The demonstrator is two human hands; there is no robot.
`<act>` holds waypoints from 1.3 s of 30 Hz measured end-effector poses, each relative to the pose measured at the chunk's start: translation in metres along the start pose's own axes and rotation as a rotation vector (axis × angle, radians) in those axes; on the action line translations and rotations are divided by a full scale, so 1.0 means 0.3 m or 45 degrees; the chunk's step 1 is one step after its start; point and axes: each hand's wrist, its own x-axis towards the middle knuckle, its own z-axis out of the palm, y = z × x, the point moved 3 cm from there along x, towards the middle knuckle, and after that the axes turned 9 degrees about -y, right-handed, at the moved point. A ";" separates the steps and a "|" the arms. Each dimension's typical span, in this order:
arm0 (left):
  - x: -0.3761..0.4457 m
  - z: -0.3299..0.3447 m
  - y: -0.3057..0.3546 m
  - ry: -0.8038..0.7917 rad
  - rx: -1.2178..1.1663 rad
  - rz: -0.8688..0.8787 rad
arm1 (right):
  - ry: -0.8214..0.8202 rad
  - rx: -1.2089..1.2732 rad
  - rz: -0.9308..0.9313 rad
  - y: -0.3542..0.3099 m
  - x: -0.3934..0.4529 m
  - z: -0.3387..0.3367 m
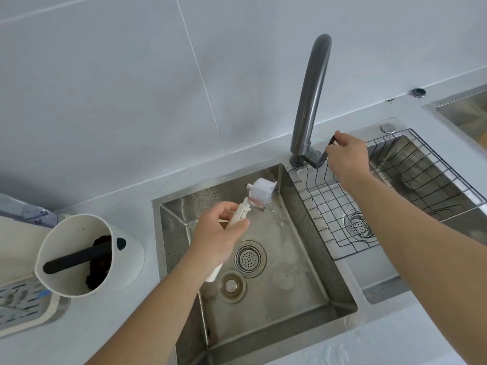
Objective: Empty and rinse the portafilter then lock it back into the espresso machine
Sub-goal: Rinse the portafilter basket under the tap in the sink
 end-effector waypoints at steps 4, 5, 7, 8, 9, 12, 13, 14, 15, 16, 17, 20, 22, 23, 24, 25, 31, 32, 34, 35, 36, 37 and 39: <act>-0.005 -0.023 0.005 0.054 0.029 0.070 | -0.007 0.006 0.009 -0.002 -0.008 0.002; -0.004 -0.027 0.003 0.066 0.039 0.079 | -0.012 0.014 0.010 0.001 -0.008 0.001; -0.006 -0.031 0.002 0.079 0.047 0.089 | -0.026 0.025 0.017 0.007 -0.011 0.000; -0.008 -0.034 0.003 0.085 0.049 0.093 | -0.033 0.023 0.021 0.008 -0.014 -0.002; -0.011 -0.038 0.004 0.094 0.053 0.095 | -0.042 0.015 0.025 0.009 -0.015 -0.001; -0.021 -0.050 0.007 0.110 0.061 0.111 | -0.055 0.001 0.037 0.006 -0.018 -0.001; -0.025 -0.054 0.007 0.111 0.067 0.114 | -0.055 0.003 0.039 0.005 -0.019 -0.001; -0.028 -0.057 0.006 0.112 0.076 0.120 | -0.058 0.010 0.042 0.003 -0.021 -0.001; -0.031 -0.062 0.005 0.114 0.088 0.123 | -0.060 0.019 0.043 0.002 -0.024 -0.001; -0.036 -0.067 0.004 0.120 0.099 0.130 | -0.066 0.019 0.041 0.000 -0.029 0.001; -0.039 -0.070 0.003 0.129 0.103 0.138 | -0.071 0.014 0.042 -0.001 -0.030 0.001; -0.051 -0.084 -0.001 0.153 0.099 0.149 | -0.085 -0.022 0.051 -0.006 -0.041 0.004; -0.060 -0.092 -0.003 0.151 0.106 0.138 | -0.115 -0.064 0.047 -0.013 -0.058 0.007; -0.067 -0.097 -0.003 0.153 0.106 0.130 | -0.138 -0.074 0.040 -0.017 -0.070 0.009; -0.071 -0.101 -0.003 0.159 0.101 0.124 | -0.153 -0.080 0.038 -0.021 -0.082 0.010; -0.076 -0.107 -0.002 0.167 0.095 0.119 | -0.155 -0.088 0.040 -0.026 -0.097 0.009; -0.108 -0.131 -0.013 0.182 0.077 0.083 | -0.151 -0.043 0.036 -0.006 -0.128 0.024; -0.116 -0.132 -0.018 0.184 0.050 0.066 | -0.168 0.001 0.028 -0.001 -0.143 0.029; -0.129 -0.129 -0.037 0.179 -0.033 0.004 | -0.198 0.110 0.006 0.012 -0.186 0.043; -0.134 -0.126 -0.049 0.172 -0.079 -0.029 | -0.219 0.180 0.009 0.018 -0.216 0.050; -0.137 -0.122 -0.060 0.159 -0.125 -0.061 | -0.243 0.250 0.017 0.025 -0.249 0.059; -0.142 -0.118 -0.070 0.138 -0.183 -0.089 | -0.261 0.312 0.036 0.034 -0.282 0.068; -0.144 -0.106 -0.086 0.085 -0.375 -0.141 | -0.330 0.450 0.089 0.048 -0.352 0.087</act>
